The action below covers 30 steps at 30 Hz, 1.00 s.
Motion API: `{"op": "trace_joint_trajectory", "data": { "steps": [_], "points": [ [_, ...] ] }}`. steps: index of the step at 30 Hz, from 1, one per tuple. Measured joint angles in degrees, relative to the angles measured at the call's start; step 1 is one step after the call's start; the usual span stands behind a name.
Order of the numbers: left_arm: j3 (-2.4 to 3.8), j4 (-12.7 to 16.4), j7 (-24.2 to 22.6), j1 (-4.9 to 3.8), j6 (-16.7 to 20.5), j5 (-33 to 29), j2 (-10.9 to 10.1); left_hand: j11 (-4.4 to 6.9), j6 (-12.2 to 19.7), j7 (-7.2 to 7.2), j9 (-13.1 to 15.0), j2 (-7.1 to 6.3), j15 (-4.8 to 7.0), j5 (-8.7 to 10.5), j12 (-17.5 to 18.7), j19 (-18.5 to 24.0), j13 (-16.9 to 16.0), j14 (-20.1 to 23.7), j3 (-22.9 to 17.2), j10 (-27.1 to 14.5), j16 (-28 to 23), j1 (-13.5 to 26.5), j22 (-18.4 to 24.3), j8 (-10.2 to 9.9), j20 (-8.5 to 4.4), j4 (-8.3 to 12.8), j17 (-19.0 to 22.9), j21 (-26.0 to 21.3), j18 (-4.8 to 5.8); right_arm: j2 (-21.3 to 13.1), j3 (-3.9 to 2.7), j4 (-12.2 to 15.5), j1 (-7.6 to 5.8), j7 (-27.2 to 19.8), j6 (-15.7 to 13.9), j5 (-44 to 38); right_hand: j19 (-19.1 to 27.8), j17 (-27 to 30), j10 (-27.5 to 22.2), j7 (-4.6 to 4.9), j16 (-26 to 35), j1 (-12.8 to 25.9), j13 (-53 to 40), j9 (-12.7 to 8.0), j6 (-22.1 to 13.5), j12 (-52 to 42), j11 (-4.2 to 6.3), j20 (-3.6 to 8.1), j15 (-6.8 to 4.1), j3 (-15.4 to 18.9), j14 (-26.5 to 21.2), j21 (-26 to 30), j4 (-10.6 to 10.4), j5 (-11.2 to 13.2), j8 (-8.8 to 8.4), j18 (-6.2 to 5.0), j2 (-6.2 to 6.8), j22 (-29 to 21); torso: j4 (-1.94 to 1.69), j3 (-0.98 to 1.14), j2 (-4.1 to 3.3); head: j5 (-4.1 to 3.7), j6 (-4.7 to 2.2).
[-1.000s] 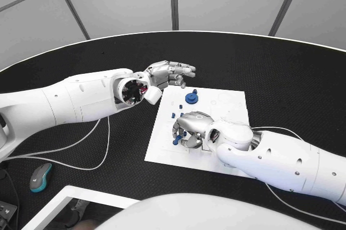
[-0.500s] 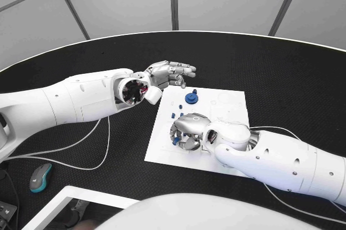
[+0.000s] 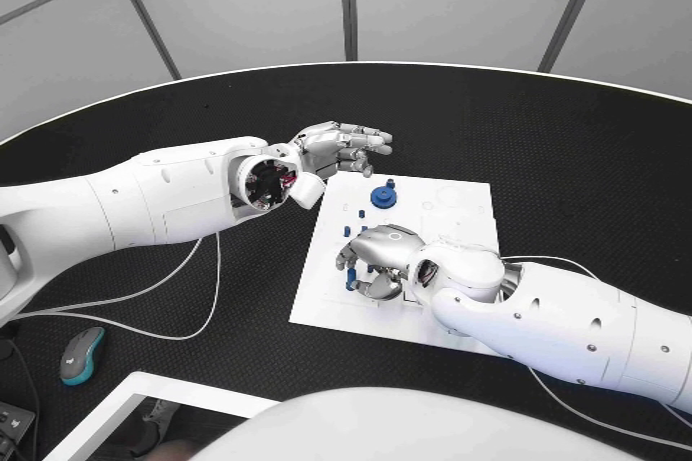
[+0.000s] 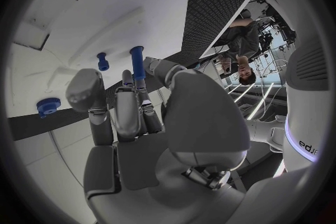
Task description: Assemble the parts on the task board
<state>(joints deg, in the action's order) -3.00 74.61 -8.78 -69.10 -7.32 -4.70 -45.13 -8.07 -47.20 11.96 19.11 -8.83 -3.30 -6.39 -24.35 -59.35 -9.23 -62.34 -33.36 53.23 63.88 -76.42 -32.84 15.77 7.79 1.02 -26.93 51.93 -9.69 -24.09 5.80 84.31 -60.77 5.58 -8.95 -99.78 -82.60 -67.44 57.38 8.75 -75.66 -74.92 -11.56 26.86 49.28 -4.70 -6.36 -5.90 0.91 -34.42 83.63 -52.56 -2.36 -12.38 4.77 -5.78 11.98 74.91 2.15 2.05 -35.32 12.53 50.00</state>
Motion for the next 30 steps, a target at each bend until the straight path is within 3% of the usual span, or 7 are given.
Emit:
{"op": "trace_joint_trajectory", "data": {
  "steps": [10, 17, 20, 23, 25, 26, 30],
  "points": [
    [0.00, -0.1, 0.2, 0.00, -0.1, 0.0, 0.0, 0.00, 0.0, 0.00, 0.0, 0.00, 0.00, 0.00, 0.0, 0.0, 0.0, 0.0, 0.0, 0.0, 0.0, 0.0, 0.0, 0.0, 0.00, 0.0, 0.0, 0.0, 0.00, -1.0, 0.00, 1.4, -0.01, -0.3, -1.0, 0.0, 1.0, 2.4, -3.8, -1.42, 1.3, 0.1, 0.9, -0.7, -1.4, 0.0, -0.58, -0.66, 0.71, 1.4, -1.1, 6.1, 0.7, 0.0, -0.46, -0.46, 0.50, -0.1, -0.03, 0.03, -0.01, -0.10, 0.00],
    [-0.01, -0.6, 0.2, 0.01, -0.2, 0.0, 0.2, 0.00, 0.0, 0.00, 0.0, 0.00, 0.00, 0.00, 0.0, 0.0, 0.0, 0.0, 0.2, 0.0, 0.0, 0.0, 0.0, 0.0, 0.00, -0.2, 0.1, 0.0, -0.01, -5.6, -0.09, 7.7, -0.65, 0.7, -1.0, 0.0, 1.4, 3.7, -5.7, -2.74, 1.9, 0.4, 1.7, -1.2, -2.8, -2.3, -0.75, -1.06, 0.89, 6.4, -2.0, 9.1, 0.3, 0.0, -0.67, -0.46, 0.80, -1.9, -0.01, 0.03, 0.08, -0.40, 0.00],
    [-0.01, -0.8, 0.2, 0.01, -0.3, 0.0, 0.2, 0.00, 0.0, 0.00, 0.0, 0.00, 0.00, 0.00, 0.0, 0.0, 0.0, 0.0, 0.2, 0.0, 0.0, 0.0, 0.0, 0.0, 0.00, -0.2, 0.1, 0.0, 0.00, -8.1, -0.11, 10.5, -1.20, 1.0, -2.3, 0.5, 1.7, 4.9, -5.7, -2.74, 2.7, 0.3, 1.8, -1.3, -2.8, -3.2, -0.75, -1.05, 0.88, 8.1, -2.7, 11.4, -0.1, 0.0, -0.67, -1.64, 0.79, -2.9, 0.10, 0.01, 0.17, -0.61, 0.00],
    [-0.01, -1.1, 0.2, 0.03, -0.4, 0.0, 0.2, 0.00, 0.0, 0.00, 0.0, 0.00, 0.00, 0.00, 0.0, 0.0, 0.0, 0.0, 0.2, 0.0, 0.0, 0.0, 0.0, 0.0, 0.00, -0.2, 0.1, 0.0, 0.00, -11.6, -0.17, 13.9, -1.86, 1.2, -5.6, 2.6, 2.0, 6.0, -5.1, -2.24, 3.5, -0.3, 1.9, -1.4, -2.1, -5.0, -0.12, -0.84, 0.59, 9.8, -3.1, 13.9, -0.9, 0.0, -0.32, -1.80, 0.18, -4.3, 0.35, 0.04, 0.29, -0.92, 0.00],
    [-0.02, -1.4, 0.2, 0.04, -0.4, 0.0, 0.2, 0.00, 0.0, 0.00, 0.0, 0.00, 0.00, 0.00, 0.0, 0.0, 0.0, 0.0, 0.2, 0.0, 0.0, 0.0, 0.0, 0.0, 0.00, -0.2, 0.1, 0.0, 0.00, -14.6, -0.26, 16.4, -2.40, 1.5, -8.9, 5.8, 0.8, 4.6, -0.6, -0.56, 2.5, -0.3, 1.5, -1.3, 1.0, -7.8, 0.82, -0.13, -0.40, 9.9, -2.1, 10.7, -1.9, 0.0, 1.20, -1.80, -0.08, -3.5, 0.55, 0.10, 0.40, -1.25, 0.00],
    [-0.02, -1.5, 0.2, 0.04, -0.4, 0.0, 0.2, 0.00, 0.0, 0.00, 0.0, 0.00, 0.00, 0.00, 0.0, 0.0, 0.0, 0.0, 0.2, 0.0, 0.0, 0.0, 0.0, 0.0, 0.00, -0.2, 0.1, 0.0, 0.00, -16.0, -0.29, 17.3, -2.65, 1.7, -10.3, 7.5, 0.2, 4.1, 1.1, -0.26, 2.1, -0.1, 1.4, -1.2, 2.0, -8.7, 1.14, 0.14, -0.79, 9.4, -1.6, 9.4, -2.4, 0.0, 1.67, -1.80, -0.26, -3.1, 0.64, 0.13, 0.45, -1.43, 0.00],
    [-0.02, -2.0, 0.2, 0.05, -0.5, 0.0, 0.3, 0.00, 0.0, 0.00, 0.0, 0.00, 0.00, 0.00, 0.0, 0.0, 0.0, 0.0, 0.2, 0.0, 0.0, 0.0, 0.0, 0.0, 0.00, -0.2, 0.1, 0.0, 0.00, -21.6, -0.33, 20.0, -3.54, 2.6, -15.1, 15.2, -1.2, 1.7, 6.6, -0.13, 0.4, 0.4, 0.9, -1.2, 4.9, -10.5, 1.85, 0.78, -1.34, 7.4, 0.1, 4.2, -4.3, 0.0, 3.19, -1.79, 0.07, -1.2, 1.02, 0.25, 0.69, -2.39, -0.16]
  ]
}}
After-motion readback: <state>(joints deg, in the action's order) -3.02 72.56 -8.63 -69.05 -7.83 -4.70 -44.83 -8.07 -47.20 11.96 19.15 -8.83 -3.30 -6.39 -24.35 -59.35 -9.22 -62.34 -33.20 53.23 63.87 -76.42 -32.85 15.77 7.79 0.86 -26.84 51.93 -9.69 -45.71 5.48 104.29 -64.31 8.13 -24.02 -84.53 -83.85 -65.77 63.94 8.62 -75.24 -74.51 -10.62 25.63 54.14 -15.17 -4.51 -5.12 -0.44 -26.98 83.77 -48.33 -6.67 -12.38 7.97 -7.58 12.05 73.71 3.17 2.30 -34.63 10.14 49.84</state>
